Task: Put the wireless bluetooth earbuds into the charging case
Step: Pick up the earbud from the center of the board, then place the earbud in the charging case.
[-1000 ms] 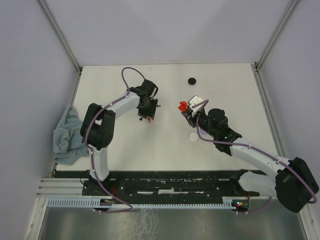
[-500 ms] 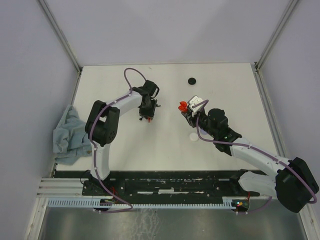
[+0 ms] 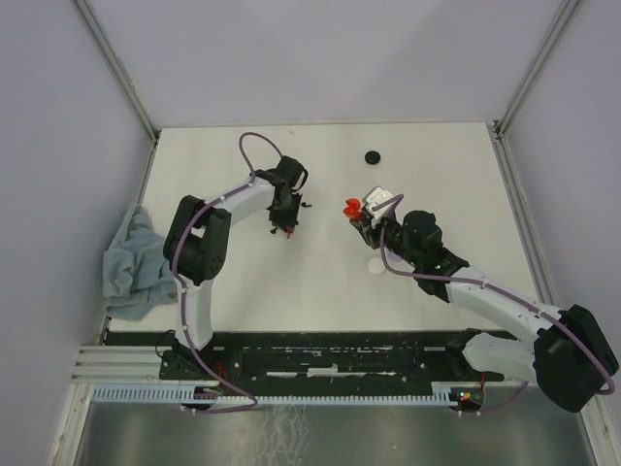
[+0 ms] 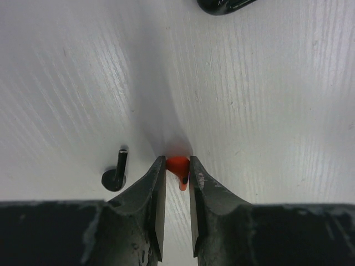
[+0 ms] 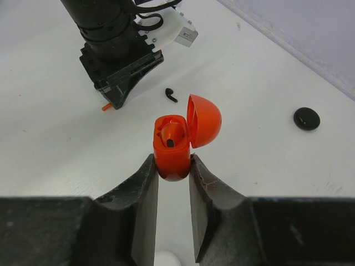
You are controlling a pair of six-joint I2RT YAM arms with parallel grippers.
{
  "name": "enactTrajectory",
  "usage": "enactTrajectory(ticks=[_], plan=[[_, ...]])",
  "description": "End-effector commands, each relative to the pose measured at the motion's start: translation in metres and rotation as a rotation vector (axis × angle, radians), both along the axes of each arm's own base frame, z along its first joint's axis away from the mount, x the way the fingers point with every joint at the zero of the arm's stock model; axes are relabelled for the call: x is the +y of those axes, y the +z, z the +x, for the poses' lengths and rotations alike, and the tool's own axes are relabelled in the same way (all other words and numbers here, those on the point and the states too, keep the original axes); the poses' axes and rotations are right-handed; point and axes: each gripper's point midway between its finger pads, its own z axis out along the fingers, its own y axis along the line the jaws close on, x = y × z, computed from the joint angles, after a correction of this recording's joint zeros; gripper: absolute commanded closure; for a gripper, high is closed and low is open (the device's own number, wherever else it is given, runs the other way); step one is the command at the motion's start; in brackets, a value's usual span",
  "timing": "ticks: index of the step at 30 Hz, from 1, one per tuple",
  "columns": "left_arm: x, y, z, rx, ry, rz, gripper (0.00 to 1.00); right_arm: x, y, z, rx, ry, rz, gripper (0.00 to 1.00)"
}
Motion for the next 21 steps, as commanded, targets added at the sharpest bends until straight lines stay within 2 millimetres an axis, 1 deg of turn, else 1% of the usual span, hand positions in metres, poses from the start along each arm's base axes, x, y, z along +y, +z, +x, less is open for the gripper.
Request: enactTrajectory(ticks=[1, 4, 5, 7, 10, 12, 15, 20, 21], plan=[[-0.007, 0.048, 0.012, -0.123, 0.033, -0.079, 0.77, 0.013, 0.040, 0.004, -0.076, 0.043, 0.083, 0.96], [-0.012, 0.079, 0.016, -0.194, 0.040, -0.134, 0.78, 0.017, 0.047, 0.004, -0.089, 0.061, 0.108, 0.96], [-0.013, 0.096, 0.017, -0.231, 0.047, -0.164, 0.78, 0.019, 0.049, 0.003, -0.095, 0.067, 0.116, 0.96], [-0.017, 0.121, 0.016, -0.287, 0.048, -0.217, 0.79, 0.021, 0.054, 0.004, -0.100, 0.076, 0.133, 0.96], [-0.024, 0.166, 0.015, -0.382, 0.037, -0.315, 0.79, 0.026, 0.062, 0.002, -0.111, 0.098, 0.170, 0.96], [-0.030, 0.196, 0.012, -0.445, 0.021, -0.382, 0.79, 0.029, 0.069, 0.001, -0.121, 0.113, 0.198, 0.96], [-0.040, 0.236, 0.004, -0.519, -0.020, -0.494, 0.79, 0.036, 0.078, 0.000, -0.132, 0.144, 0.220, 0.96], [-0.052, 0.291, -0.010, -0.626, -0.065, -0.649, 0.79, 0.045, 0.096, 0.001, -0.164, 0.182, 0.272, 0.96], [-0.054, 0.298, -0.013, -0.643, -0.071, -0.669, 0.79, 0.047, 0.101, 0.001, -0.172, 0.189, 0.284, 0.96]])
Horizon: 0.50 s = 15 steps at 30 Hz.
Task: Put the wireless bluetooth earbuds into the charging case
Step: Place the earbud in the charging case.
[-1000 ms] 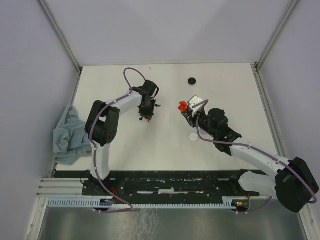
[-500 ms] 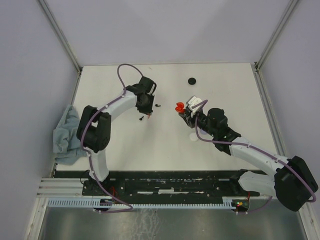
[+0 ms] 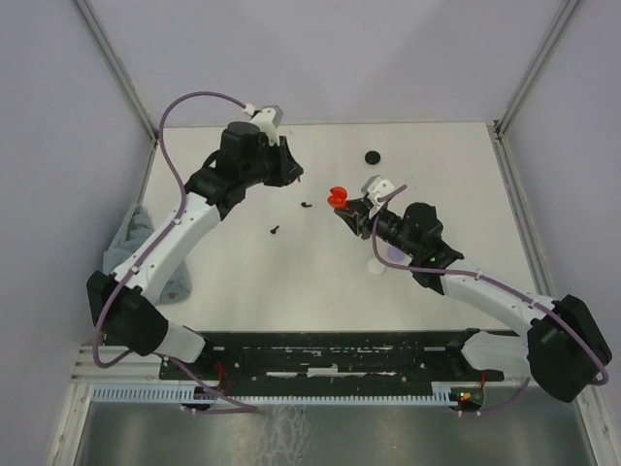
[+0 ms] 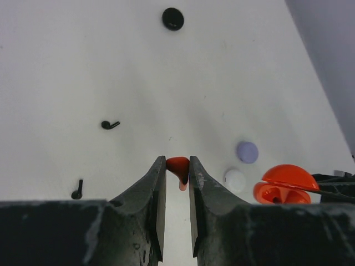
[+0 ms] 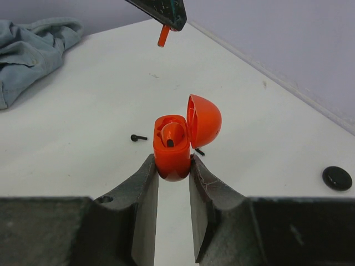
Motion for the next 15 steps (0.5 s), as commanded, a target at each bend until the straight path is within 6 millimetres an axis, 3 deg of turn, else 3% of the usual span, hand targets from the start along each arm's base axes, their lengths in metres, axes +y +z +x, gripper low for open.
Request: enactTrajectory(ticks=[1, 7, 15], plan=[[-0.020, 0.053, -0.012, -0.115, -0.060, -0.172, 0.79, 0.014, 0.064, 0.003, -0.123, 0.054, 0.145, 0.96], [-0.035, 0.084, -0.033, -0.209, -0.107, -0.264, 0.80, 0.024, 0.091, 0.005, -0.157, 0.093, 0.237, 0.96], [-0.048, 0.110, -0.056, -0.366, -0.148, -0.326, 0.80, 0.034, 0.107, 0.003, -0.161, 0.143, 0.303, 0.96]])
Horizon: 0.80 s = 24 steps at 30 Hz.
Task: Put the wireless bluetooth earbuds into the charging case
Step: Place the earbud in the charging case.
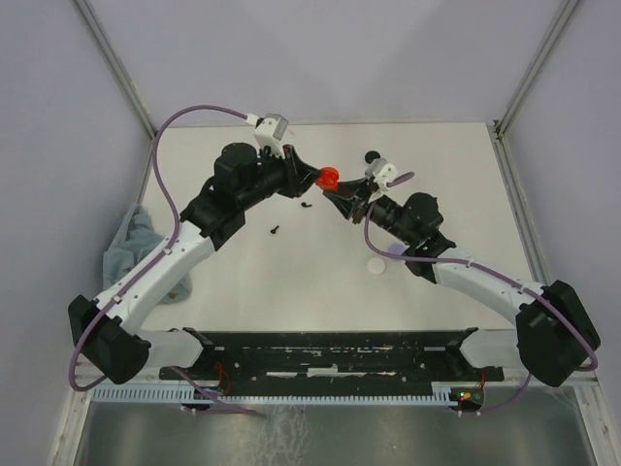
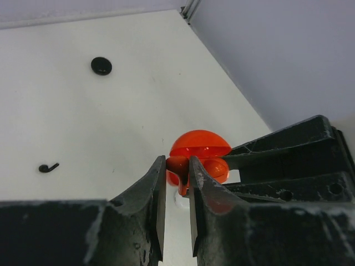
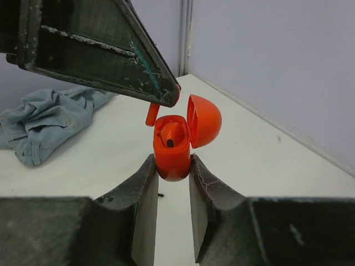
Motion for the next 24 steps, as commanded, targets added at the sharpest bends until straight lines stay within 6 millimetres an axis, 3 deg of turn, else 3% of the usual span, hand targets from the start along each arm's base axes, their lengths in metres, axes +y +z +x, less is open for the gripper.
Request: enactTrajectory(ticks=[1, 10, 24], plan=[[-0.006, 0.052, -0.009, -0.166, -0.007, -0.121, 0.80, 0.005, 0.049, -0.005, -0.089, 0.047, 0.115, 0.96], [-0.009, 0.064, -0.016, -0.222, -0.013, -0.138, 0.80, 0.008, 0.051, -0.006, -0.086, 0.063, 0.126, 0.96], [-0.002, 0.046, -0.017, -0.236, 0.025, -0.076, 0.80, 0.003, 0.057, -0.011, -0.083, 0.060, 0.155, 0.95]])
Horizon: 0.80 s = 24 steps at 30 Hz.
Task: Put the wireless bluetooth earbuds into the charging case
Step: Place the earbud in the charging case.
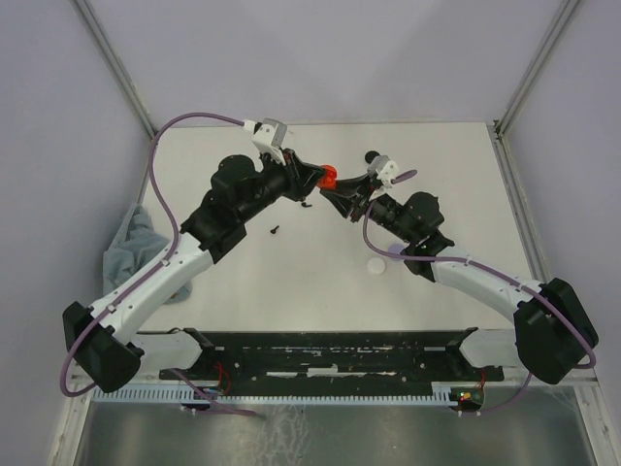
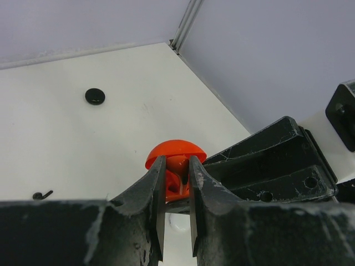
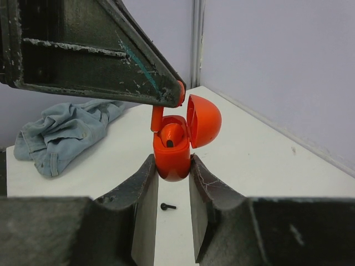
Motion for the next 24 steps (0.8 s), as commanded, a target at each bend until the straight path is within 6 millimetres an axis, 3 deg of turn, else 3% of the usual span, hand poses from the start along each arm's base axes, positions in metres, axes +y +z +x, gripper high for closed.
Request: enactTrajectory(ticks=[1, 11, 24], plan=[[0.007, 0.016, -0.005, -0.080, 0.020, -0.004, 0.80, -0.003, 0.042, -0.008, -0.086, 0.011, 0.086, 0.95], [0.013, 0.006, -0.005, -0.073, 0.047, 0.008, 0.79, -0.003, 0.045, -0.011, -0.080, 0.023, 0.104, 0.96], [0.014, 0.052, -0.013, -0.157, 0.031, -0.082, 0.79, -0.004, 0.037, -0.012, -0.060, 0.021, 0.096, 0.96]])
